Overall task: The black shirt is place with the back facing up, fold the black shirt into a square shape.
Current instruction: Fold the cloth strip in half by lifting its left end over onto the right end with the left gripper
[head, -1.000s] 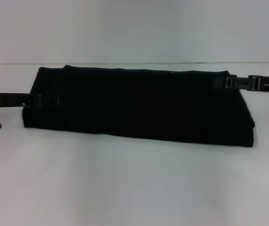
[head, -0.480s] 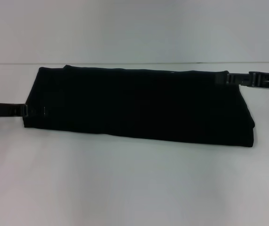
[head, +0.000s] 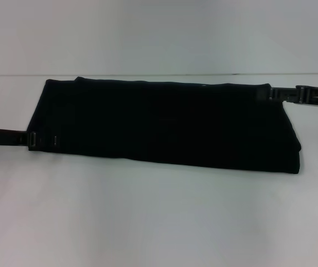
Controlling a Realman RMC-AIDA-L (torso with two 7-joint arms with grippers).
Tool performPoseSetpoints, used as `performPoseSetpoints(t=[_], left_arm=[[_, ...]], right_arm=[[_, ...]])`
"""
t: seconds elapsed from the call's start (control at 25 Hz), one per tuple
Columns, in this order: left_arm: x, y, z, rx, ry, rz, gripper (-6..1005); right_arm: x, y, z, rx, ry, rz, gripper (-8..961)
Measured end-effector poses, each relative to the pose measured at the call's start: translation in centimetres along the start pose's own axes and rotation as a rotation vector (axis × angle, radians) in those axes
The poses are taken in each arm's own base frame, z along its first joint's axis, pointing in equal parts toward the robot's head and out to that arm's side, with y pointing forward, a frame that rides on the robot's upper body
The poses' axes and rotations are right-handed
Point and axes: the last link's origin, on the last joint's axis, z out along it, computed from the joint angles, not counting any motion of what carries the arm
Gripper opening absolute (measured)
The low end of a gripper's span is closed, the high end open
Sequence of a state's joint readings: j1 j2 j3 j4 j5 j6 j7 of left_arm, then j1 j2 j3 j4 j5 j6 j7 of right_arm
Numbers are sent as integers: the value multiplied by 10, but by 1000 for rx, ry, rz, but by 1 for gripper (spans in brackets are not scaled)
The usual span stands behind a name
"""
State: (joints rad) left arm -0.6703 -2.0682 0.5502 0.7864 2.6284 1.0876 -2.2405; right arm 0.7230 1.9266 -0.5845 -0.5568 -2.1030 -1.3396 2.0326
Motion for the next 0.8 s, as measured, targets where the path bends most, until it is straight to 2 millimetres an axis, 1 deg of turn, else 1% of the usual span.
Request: performPoseSetpoints(t=[0.48,0.8], left_arm=[[3,4,2,6,-18,52,909],[4,-1,1,36,-17,66,716]], right_arm=[[0,-1,0,7,-4,3,748],[1,-2,-1,7,-6,6,748]])
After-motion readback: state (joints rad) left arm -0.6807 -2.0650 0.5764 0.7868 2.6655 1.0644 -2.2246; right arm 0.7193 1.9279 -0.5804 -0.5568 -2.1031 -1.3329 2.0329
